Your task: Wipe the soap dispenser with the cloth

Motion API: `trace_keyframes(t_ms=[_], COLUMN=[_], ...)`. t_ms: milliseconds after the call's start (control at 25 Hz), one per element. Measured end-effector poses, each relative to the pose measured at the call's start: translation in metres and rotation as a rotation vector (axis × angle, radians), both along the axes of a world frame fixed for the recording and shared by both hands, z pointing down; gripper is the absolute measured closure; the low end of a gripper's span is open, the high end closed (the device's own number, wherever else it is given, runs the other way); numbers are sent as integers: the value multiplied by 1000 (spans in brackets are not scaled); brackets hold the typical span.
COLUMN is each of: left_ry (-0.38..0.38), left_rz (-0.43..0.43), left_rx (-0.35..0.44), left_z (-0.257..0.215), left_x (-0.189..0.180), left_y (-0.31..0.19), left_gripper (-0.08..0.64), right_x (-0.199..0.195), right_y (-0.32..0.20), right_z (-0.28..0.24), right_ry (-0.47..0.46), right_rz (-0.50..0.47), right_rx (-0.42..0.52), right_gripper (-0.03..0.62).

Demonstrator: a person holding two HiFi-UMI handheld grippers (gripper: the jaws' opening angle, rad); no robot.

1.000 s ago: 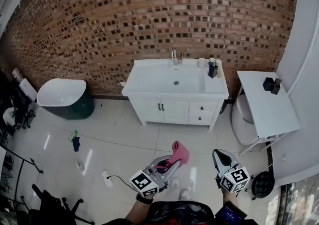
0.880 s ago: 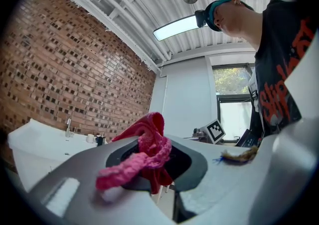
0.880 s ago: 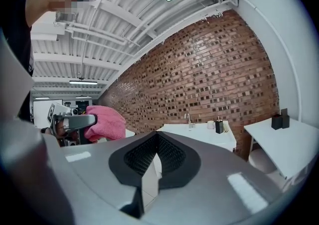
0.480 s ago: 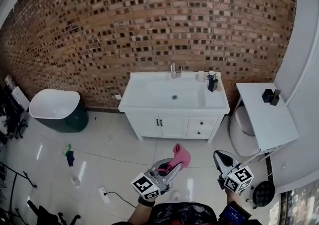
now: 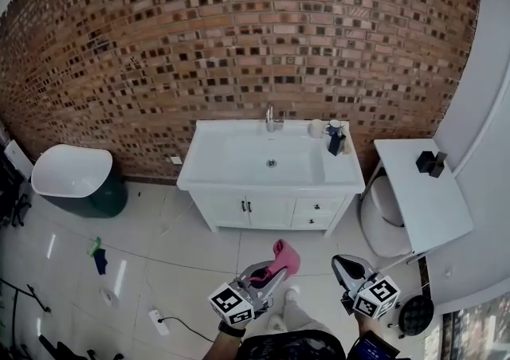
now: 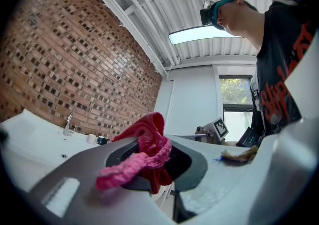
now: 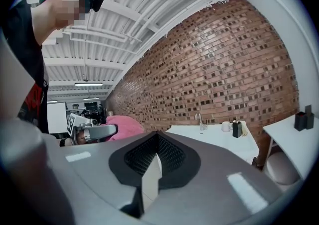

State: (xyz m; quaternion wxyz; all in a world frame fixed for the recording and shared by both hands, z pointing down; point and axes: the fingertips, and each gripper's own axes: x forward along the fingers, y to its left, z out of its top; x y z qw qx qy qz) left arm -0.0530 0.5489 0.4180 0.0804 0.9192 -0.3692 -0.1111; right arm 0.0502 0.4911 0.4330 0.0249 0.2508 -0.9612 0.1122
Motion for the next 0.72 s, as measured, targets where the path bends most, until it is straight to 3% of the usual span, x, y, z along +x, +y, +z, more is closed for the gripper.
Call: trace_keyframes(t_ms=[280,560,720], left_ry=[-13,-101,-119], left_rz=[10,57,40], left_rx=[-19,82,78], left_z=[8,-33,-36], left_x=[-6,12,14], left_y=[-87,-185,-223], left_gripper=[512,512,512], right_x=[-13,-26,-25], right_y=[-78,-166,-201], right_z=[4,-7,-7], right_ry=[-69,-155,-155], right_rz=[-32,-105,-123], right_rx=[8,53,52], right_gripper=[591,591,592])
